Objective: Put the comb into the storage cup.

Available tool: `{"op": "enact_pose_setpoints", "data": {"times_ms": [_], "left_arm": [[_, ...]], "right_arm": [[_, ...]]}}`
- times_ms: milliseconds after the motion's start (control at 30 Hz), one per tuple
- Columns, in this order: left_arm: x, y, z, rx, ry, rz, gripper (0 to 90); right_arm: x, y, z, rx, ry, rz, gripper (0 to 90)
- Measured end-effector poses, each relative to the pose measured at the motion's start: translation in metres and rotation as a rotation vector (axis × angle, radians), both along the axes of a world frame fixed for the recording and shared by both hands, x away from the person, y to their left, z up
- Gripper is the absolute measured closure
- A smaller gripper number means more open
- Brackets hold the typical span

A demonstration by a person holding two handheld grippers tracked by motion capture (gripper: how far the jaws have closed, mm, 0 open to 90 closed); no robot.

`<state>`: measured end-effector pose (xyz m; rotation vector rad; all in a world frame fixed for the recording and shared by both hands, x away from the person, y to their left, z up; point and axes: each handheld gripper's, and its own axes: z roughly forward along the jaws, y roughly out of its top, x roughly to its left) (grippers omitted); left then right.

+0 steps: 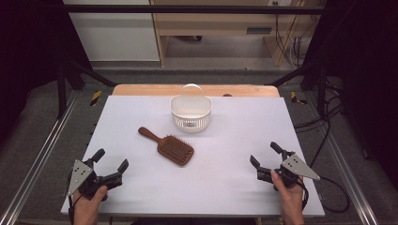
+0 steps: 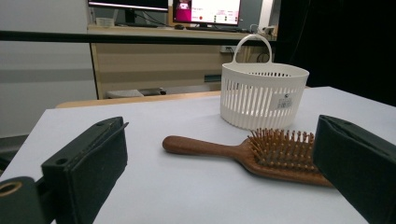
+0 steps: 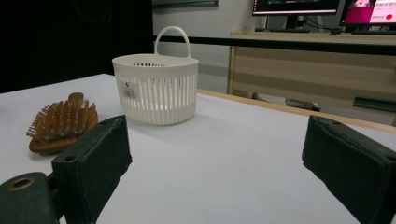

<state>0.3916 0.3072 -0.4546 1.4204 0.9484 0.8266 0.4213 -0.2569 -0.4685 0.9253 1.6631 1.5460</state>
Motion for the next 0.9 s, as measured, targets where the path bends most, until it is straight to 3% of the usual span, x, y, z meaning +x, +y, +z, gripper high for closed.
{"op": "enact_pose_setpoints", "data": {"times_ms": [233,300,400,700,900], "left_arm": [[0.0017,-0.0007,-0.0003,-0.002,0.018,0.001,4.8],[0.0018,-0.0005,0.0000,-0.029,0.035,0.002,8.3],[0.0011,-0.0014,0.0000,-0.012,0.049,0.020,10.1],[-0.0035,-0.0036,0.0048,-0.009,0.031,0.024,3.4],[-0.0013,-0.0051,0.0082,0.017,0.023,0.016,1.3]], "right_arm": [[0.0000,0.0007,-0.0004,-0.002,0.002,0.000,7.8],[0.0005,0.0013,-0.0006,-0.008,0.003,0.000,7.9],[0.0002,0.0012,-0.0005,-0.006,0.002,-0.001,8.0],[0.0000,0.0021,-0.0011,-0.014,0.009,-0.002,8.0],[0.0028,0.0047,-0.0017,0.003,0.016,0.003,8.1]]}}
